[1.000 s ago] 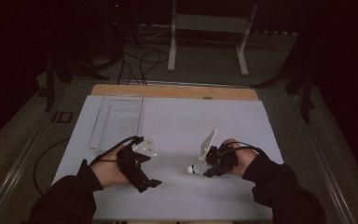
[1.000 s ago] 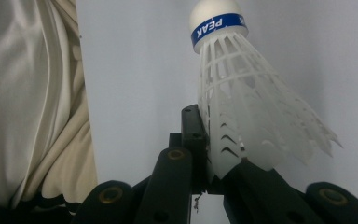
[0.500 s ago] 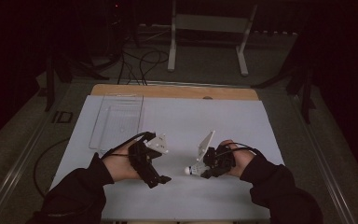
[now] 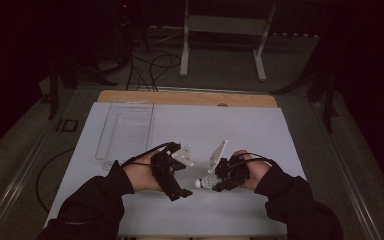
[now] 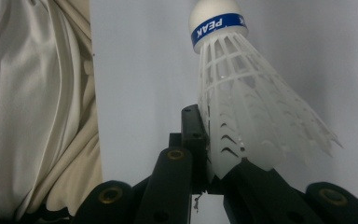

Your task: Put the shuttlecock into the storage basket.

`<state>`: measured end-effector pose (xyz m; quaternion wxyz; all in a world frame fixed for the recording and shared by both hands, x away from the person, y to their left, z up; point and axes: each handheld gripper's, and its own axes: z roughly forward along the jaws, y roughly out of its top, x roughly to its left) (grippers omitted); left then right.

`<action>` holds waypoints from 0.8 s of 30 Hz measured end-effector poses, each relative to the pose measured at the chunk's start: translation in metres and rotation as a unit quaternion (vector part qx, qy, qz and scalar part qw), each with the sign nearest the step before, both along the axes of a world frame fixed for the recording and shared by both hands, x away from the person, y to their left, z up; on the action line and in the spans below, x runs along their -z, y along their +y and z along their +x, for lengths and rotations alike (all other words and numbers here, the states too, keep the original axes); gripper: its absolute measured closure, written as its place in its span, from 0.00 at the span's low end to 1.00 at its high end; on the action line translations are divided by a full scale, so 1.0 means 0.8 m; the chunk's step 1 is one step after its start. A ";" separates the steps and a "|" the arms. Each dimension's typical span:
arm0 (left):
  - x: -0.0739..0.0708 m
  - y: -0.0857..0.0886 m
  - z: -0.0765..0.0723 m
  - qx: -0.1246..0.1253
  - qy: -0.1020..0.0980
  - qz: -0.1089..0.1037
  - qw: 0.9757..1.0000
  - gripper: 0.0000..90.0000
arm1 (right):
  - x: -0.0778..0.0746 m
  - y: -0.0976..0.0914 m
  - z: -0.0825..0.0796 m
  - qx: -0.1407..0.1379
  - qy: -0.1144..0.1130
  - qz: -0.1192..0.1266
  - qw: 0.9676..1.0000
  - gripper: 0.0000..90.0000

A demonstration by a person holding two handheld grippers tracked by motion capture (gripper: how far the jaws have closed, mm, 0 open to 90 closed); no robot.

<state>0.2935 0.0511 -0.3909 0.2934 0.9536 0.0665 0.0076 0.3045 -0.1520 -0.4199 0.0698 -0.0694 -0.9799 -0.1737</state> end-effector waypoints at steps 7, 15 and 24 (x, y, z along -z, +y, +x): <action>0.003 -0.008 0.003 0.001 0.002 0.003 1.000 0.08 | 0.000 0.004 0.000 -0.004 0.000 0.009 1.000 1.00; 0.008 -0.016 0.001 0.012 0.002 -0.002 1.000 0.22 | -0.004 0.006 -0.001 -0.006 -0.001 0.014 1.000 1.00; 0.022 -0.021 0.002 0.015 0.001 -0.007 1.000 0.36 | -0.007 0.005 -0.004 -0.005 -0.007 0.016 1.000 1.00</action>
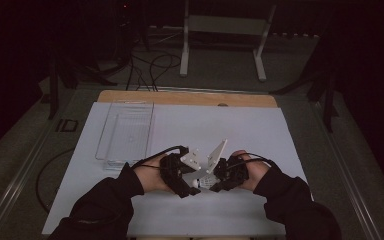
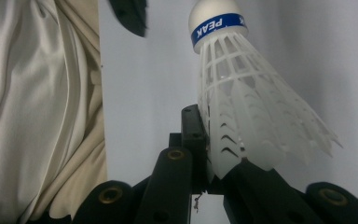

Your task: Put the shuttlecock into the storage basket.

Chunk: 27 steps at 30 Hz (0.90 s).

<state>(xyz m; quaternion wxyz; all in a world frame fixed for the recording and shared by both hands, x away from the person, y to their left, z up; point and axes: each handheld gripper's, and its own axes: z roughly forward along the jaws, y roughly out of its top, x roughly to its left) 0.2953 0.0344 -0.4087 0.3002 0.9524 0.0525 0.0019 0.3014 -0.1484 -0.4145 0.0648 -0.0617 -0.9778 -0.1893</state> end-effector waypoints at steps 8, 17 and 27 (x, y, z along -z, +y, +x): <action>0.004 -0.001 0.003 0.005 0.012 -0.003 1.000 0.50 | -0.002 0.000 0.000 0.000 0.001 0.004 1.000 1.00; 0.007 -0.002 0.004 0.004 0.009 0.008 1.000 0.64 | -0.004 0.003 -0.001 -0.002 -0.001 0.007 1.000 1.00; 0.008 0.001 0.007 0.006 0.018 0.010 1.000 0.73 | -0.005 0.004 -0.003 -0.003 -0.004 0.012 1.000 1.00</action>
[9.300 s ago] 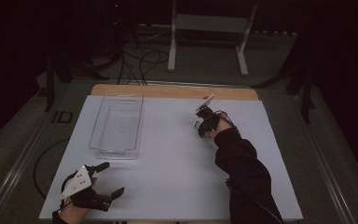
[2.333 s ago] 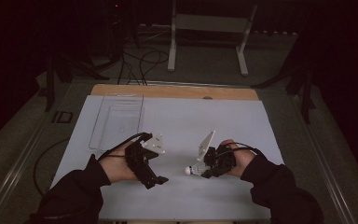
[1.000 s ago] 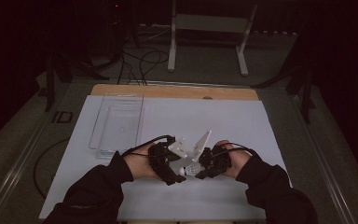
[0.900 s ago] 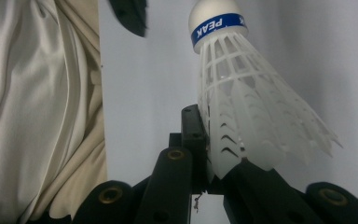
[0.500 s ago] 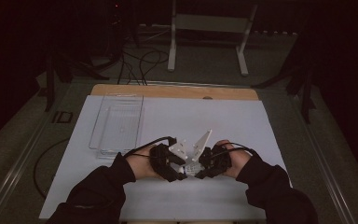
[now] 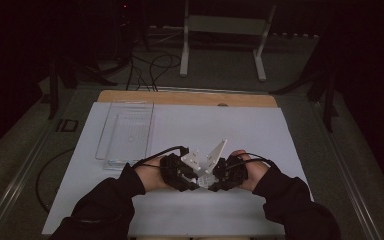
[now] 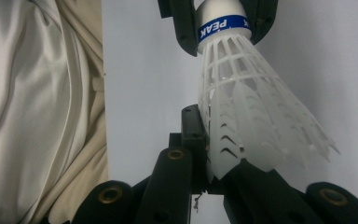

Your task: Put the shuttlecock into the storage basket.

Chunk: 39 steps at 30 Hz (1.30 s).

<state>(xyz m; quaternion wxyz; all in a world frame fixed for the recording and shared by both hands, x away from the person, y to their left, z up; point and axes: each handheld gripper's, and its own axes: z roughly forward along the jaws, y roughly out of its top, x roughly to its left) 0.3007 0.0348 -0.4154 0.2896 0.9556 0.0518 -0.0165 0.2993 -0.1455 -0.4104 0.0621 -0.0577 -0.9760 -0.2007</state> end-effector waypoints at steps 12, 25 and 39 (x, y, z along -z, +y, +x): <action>0.001 0.000 -0.002 0.008 0.006 0.019 1.000 0.73 | 0.005 0.005 -0.003 -0.009 -0.006 0.001 1.000 1.00; -0.003 0.006 0.000 -0.002 0.008 0.025 1.000 0.73 | 0.006 0.004 -0.009 0.011 -0.035 0.029 0.999 0.80; -0.006 0.017 0.005 -0.017 0.012 0.027 0.999 0.73 | 0.009 -0.001 -0.011 0.064 -0.061 0.044 0.995 0.23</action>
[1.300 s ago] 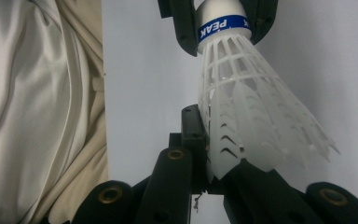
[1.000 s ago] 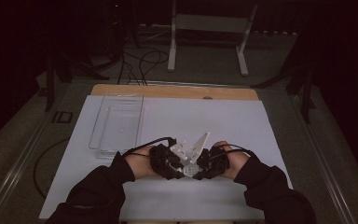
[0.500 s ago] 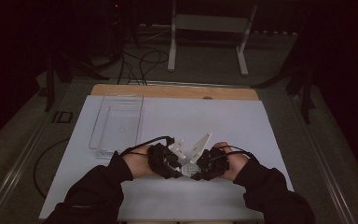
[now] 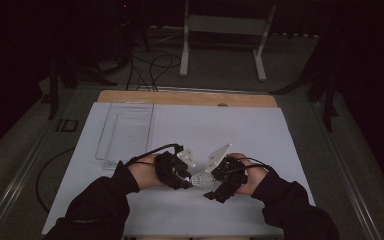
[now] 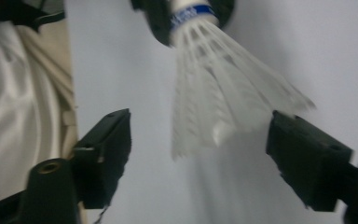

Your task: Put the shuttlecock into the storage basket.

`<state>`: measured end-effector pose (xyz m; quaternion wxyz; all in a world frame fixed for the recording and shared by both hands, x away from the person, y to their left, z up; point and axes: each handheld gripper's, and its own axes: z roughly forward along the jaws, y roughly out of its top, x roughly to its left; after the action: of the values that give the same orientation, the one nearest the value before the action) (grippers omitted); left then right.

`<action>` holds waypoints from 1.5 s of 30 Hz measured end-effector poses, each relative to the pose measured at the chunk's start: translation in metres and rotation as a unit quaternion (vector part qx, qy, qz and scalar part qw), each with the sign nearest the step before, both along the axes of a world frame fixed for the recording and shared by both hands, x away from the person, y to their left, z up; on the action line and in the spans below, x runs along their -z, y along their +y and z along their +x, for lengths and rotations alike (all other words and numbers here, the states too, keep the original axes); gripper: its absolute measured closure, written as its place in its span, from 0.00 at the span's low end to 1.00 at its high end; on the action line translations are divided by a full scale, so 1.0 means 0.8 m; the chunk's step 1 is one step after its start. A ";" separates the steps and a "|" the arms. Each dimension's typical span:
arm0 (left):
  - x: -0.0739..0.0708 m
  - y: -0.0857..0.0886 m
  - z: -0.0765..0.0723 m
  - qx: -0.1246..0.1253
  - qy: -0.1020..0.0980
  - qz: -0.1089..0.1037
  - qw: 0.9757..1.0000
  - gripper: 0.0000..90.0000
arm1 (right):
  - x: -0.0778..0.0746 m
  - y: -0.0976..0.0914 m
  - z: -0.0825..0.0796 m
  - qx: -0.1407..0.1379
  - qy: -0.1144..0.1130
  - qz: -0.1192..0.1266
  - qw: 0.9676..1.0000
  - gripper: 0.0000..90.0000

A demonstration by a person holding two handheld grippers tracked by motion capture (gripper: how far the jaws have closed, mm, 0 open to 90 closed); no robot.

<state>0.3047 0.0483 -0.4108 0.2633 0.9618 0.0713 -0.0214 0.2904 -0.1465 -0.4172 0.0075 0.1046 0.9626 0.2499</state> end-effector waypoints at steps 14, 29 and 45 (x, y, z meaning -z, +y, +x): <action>-0.009 0.023 0.005 -0.021 -0.002 0.001 1.000 0.73 | 0.022 -0.027 0.005 0.028 -0.022 0.001 0.999 0.10; -0.017 0.054 0.011 -0.048 -0.001 0.002 0.999 0.73 | 0.057 -0.065 0.004 0.072 -0.036 0.053 0.995 0.10; -0.047 0.115 0.030 -0.110 -0.007 -0.007 0.994 0.73 | 0.086 -0.090 0.000 0.080 -0.018 0.062 0.995 0.10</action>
<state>0.3286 0.1404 -0.3732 0.2715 0.9462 0.1753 0.0137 0.2906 -0.2188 -0.4856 0.0379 0.1776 0.9332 0.3100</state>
